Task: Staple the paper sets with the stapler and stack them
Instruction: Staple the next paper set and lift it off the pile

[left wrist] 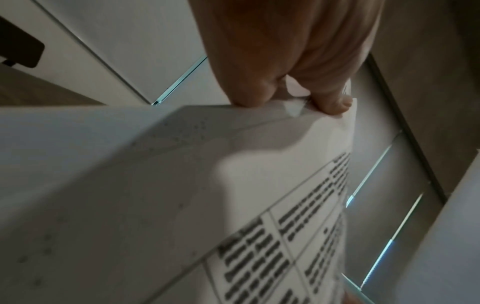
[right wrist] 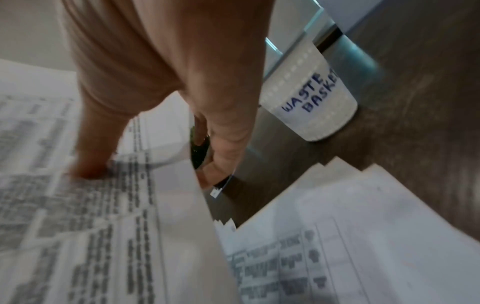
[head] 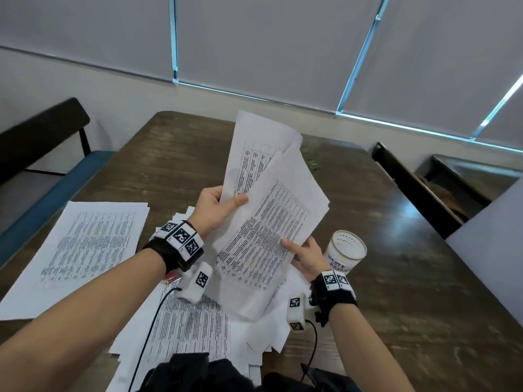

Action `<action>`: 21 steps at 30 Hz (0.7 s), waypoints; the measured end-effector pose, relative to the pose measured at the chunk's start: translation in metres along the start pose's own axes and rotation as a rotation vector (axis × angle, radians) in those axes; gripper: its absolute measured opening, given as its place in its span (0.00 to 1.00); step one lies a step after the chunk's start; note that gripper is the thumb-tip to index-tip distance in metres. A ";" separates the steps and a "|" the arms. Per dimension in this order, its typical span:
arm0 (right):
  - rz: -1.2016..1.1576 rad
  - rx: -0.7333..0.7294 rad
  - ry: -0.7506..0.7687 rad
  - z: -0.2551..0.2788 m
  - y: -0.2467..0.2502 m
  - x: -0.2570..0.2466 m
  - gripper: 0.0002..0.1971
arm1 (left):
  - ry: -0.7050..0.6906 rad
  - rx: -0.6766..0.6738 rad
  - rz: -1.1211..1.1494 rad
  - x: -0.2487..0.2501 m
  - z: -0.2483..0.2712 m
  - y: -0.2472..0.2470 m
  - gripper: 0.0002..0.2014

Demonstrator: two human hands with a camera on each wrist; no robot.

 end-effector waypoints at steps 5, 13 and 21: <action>-0.082 -0.155 -0.037 -0.003 -0.029 0.003 0.51 | -0.044 0.014 0.105 0.014 0.000 0.000 0.09; -0.085 -0.072 0.188 -0.002 -0.047 -0.054 0.36 | -0.047 0.082 -0.022 0.002 0.001 0.017 0.26; 0.084 -0.057 0.397 0.009 -0.053 -0.109 0.25 | -0.077 0.111 0.001 0.017 -0.014 0.033 0.21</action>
Point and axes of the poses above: each hand's wrist, its own z-axis away from the middle knuckle, its own y-axis out of the back of the hand, x = y × z, the point moved 8 cm from there along -z, towards the middle knuckle, and after that the axes turned 5 degrees about -x, right-handed, at the moved point
